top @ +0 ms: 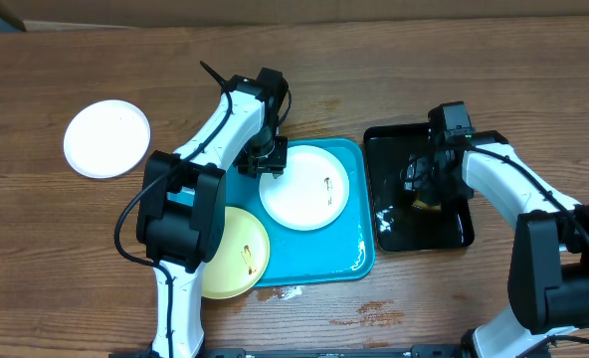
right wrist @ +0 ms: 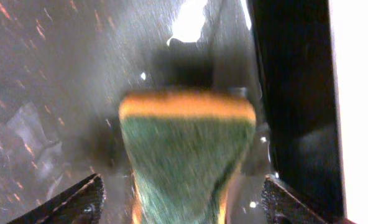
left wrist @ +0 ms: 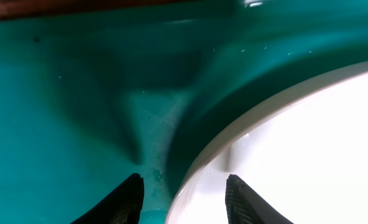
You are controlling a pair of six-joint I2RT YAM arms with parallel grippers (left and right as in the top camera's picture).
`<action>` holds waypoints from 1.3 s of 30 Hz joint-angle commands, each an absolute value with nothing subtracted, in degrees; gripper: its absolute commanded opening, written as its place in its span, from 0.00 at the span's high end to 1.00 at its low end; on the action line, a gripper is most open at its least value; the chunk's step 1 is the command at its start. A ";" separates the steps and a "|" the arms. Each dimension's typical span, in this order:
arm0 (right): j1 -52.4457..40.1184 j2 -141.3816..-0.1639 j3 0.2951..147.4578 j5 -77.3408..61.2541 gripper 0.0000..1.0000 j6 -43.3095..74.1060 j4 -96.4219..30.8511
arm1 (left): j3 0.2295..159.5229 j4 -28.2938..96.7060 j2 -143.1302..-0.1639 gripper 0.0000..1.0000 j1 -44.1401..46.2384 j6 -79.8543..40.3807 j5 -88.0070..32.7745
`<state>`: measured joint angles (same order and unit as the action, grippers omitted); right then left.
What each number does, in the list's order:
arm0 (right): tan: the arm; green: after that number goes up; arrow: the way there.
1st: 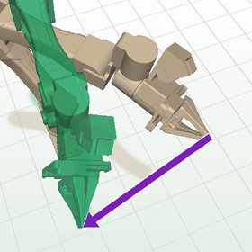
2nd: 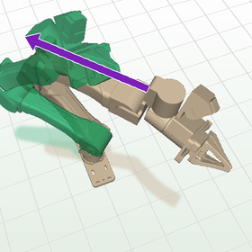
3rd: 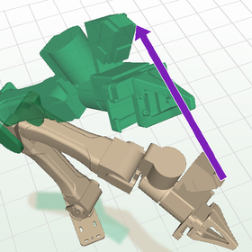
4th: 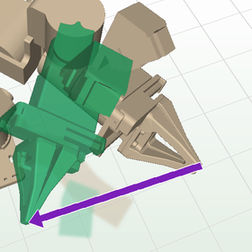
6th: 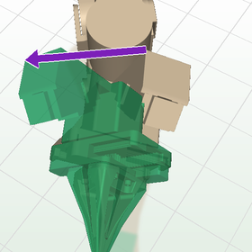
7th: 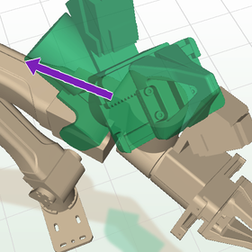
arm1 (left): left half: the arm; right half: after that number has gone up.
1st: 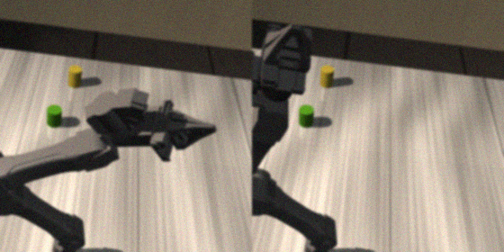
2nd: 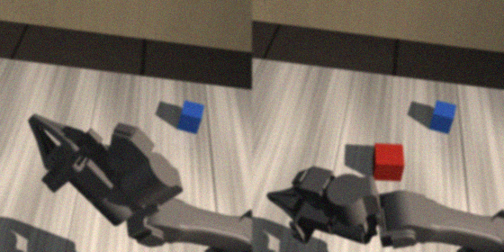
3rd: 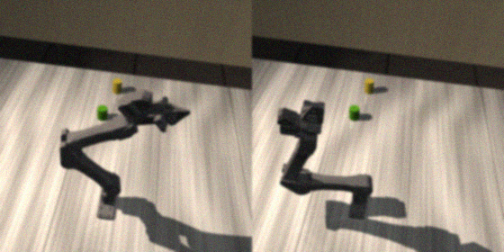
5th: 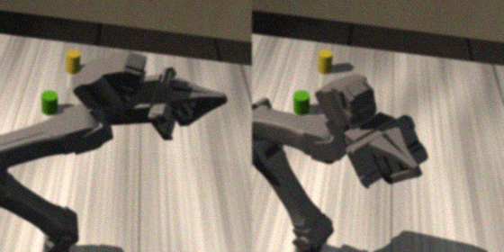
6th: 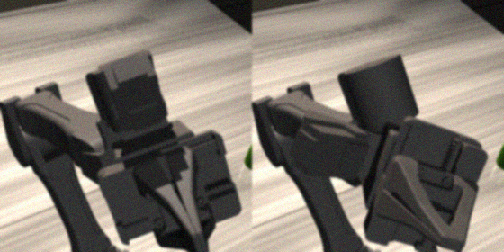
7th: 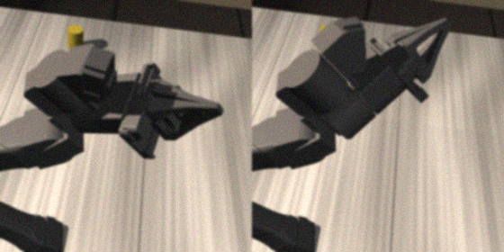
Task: Clean dirty plates on tray and stack at the side
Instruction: 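Rub the sponge on the black tray with the right gripper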
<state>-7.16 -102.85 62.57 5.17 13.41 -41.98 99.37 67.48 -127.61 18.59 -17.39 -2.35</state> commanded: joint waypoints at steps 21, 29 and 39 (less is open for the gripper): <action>-7.40 -101.95 61.82 -1.21 0.37 12.19 -37.78 | 100.12 67.42 -128.46 0.54 18.31 -16.93 -3.05; -7.40 -101.97 59.57 -1.19 0.73 13.69 -37.74 | 100.12 67.35 -128.46 0.49 18.31 -16.93 -3.03; -7.75 -101.97 59.59 -11.18 0.57 27.09 -28.99 | 100.12 67.24 -128.46 0.46 18.35 -16.91 -3.03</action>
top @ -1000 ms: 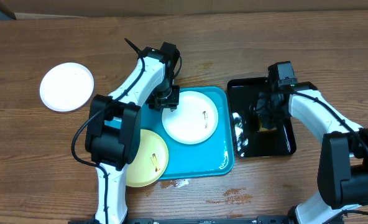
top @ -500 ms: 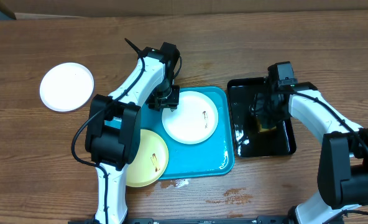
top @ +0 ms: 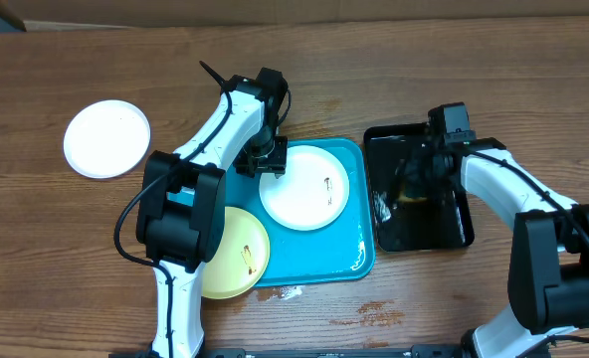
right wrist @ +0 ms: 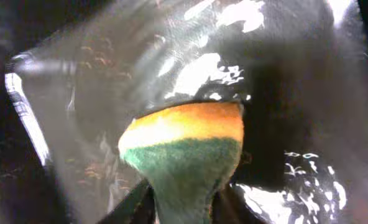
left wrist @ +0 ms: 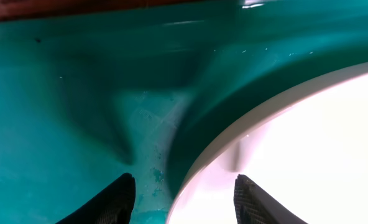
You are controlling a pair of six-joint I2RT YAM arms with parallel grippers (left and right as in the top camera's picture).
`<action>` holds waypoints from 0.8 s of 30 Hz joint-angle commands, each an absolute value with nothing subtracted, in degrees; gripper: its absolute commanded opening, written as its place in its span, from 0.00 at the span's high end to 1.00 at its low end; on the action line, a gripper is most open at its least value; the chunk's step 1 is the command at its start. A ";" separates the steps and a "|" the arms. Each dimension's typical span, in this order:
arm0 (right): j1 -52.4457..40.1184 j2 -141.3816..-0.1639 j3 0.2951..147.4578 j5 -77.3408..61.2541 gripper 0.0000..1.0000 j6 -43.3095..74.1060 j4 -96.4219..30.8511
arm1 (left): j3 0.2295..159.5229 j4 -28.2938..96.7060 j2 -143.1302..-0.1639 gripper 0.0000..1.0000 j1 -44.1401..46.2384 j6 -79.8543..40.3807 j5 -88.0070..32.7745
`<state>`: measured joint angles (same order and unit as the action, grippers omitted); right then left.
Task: Clean dirty plates on tray and stack at the side
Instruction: 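Rub the sponge on the black tray with the right gripper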
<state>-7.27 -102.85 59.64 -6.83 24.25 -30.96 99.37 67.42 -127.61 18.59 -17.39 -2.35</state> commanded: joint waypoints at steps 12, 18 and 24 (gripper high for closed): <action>-7.77 -102.15 59.61 -1.10 0.29 12.97 -26.81 | 100.12 67.24 -128.49 0.45 18.35 -16.93 -3.03; -8.73 -102.89 59.61 -1.58 0.30 13.02 -23.97 | 100.12 67.26 -128.49 0.45 18.35 -16.93 -3.03; -10.52 -102.91 59.61 -1.52 0.35 13.02 -23.03 | 100.12 67.29 -128.49 0.44 18.35 -16.93 -3.03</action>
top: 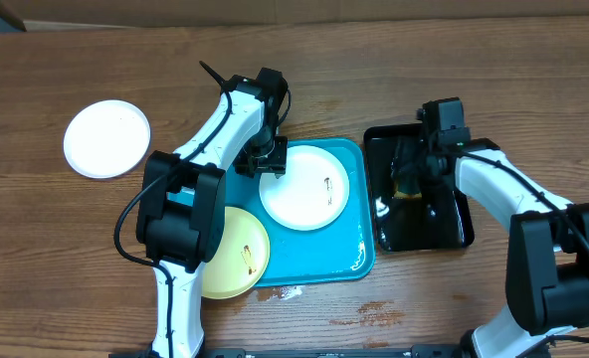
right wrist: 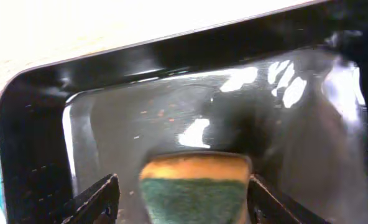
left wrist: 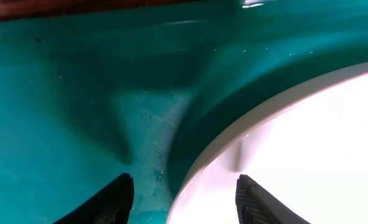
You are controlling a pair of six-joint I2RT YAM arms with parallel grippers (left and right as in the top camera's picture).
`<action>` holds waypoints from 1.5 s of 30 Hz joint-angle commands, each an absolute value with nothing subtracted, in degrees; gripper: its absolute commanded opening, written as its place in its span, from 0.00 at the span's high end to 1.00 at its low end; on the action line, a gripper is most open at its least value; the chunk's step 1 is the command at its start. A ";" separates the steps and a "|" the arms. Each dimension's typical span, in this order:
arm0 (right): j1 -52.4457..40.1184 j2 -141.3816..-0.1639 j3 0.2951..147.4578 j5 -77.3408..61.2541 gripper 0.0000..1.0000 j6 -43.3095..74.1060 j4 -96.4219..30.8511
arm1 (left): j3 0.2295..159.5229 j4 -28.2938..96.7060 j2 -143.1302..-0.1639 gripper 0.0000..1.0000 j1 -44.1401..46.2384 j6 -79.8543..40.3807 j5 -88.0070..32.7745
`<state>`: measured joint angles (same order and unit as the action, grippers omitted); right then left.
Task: Clean dirty plates on tray and stack at the side
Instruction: 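Rub the sponge on the black tray with the right gripper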
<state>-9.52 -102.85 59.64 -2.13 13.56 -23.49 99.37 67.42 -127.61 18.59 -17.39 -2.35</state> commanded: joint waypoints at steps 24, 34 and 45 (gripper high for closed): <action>-11.57 -103.00 56.99 1.67 0.43 11.68 -20.78 | 98.70 66.96 -128.62 0.36 18.39 -18.35 -4.75; -11.46 -102.98 55.72 1.69 0.77 11.92 -15.09 | 98.70 64.84 -128.70 0.30 18.39 -18.48 -5.91; -11.57 -100.33 69.04 0.73 0.21 11.94 -40.23 | 98.70 65.12 -128.68 0.23 18.41 -18.48 -6.07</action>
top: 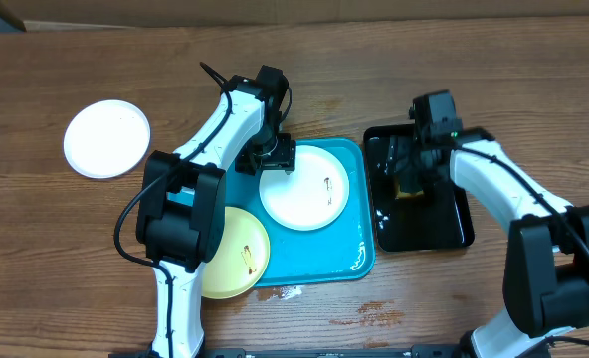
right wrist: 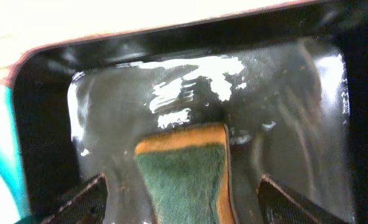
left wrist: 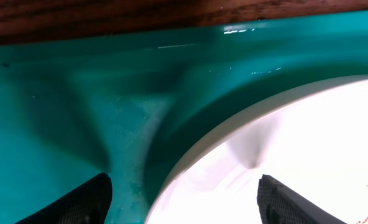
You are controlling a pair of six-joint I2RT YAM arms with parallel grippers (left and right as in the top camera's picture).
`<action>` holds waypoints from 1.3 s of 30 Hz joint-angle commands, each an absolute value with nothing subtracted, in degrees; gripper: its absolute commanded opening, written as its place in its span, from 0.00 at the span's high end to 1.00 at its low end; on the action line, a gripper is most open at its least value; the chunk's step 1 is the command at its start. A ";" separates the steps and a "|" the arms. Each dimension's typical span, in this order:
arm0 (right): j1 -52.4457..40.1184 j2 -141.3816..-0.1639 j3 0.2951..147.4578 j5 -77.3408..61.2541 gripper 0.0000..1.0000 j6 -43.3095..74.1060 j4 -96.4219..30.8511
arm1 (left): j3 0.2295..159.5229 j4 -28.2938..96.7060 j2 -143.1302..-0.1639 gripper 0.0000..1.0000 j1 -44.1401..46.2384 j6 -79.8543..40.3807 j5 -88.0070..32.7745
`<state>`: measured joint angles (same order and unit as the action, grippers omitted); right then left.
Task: Clean dirty plates on tray and stack at the side
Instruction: 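Rub the sponge on the black tray with the right gripper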
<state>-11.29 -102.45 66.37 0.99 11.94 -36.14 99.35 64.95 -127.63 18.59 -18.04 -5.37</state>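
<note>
A white plate (top: 304, 187) with a small dirt mark lies on the teal tray (top: 364, 249). My left gripper (left wrist: 187, 196) is open, one finger over the tray floor and the other over the plate (left wrist: 308, 143), straddling its rim. A yellow plate (top: 237, 254) sits at the tray's near left corner, overhanging it. A clean white plate (top: 106, 138) rests on the table at the far left. In the black tray (top: 454, 234) lies a green and yellow sponge (right wrist: 184, 174). My right gripper (right wrist: 184, 199) is open around the sponge, with a gap on both sides.
The black tray's floor (right wrist: 283, 93) is wet and shiny. Water spots lie on the wooden table (top: 379, 313) in front of the teal tray. A cardboard edge runs along the table's far side.
My left gripper's fingers stand much wider apart over the white plate's rim, and it has shifted slightly. My right gripper has moved a little left in the black tray and opened wider round the sponge.
My right gripper was open around the sponge in the black tray, then shut on it, then had its jaws apart again, and now wider. My left gripper stayed at the white plate's far-left rim throughout, narrowly open until now. No plate has moved.
</note>
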 commanded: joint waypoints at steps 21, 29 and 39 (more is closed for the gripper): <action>-11.55 -102.67 63.88 -3.95 0.46 19.55 -45.41 | 98.70 65.10 -128.68 0.22 18.39 -18.46 -6.04; -11.57 -102.69 63.88 1.30 0.34 18.63 -43.03 | 98.70 65.63 -128.68 0.23 18.41 -18.48 -6.63; -11.57 -102.80 58.17 1.26 0.81 17.43 -36.82 | 97.65 65.34 -128.70 0.28 18.41 -18.48 -7.09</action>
<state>-11.33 -102.72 60.14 0.27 17.67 -37.54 98.78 65.52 -127.63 18.59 -18.04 -6.09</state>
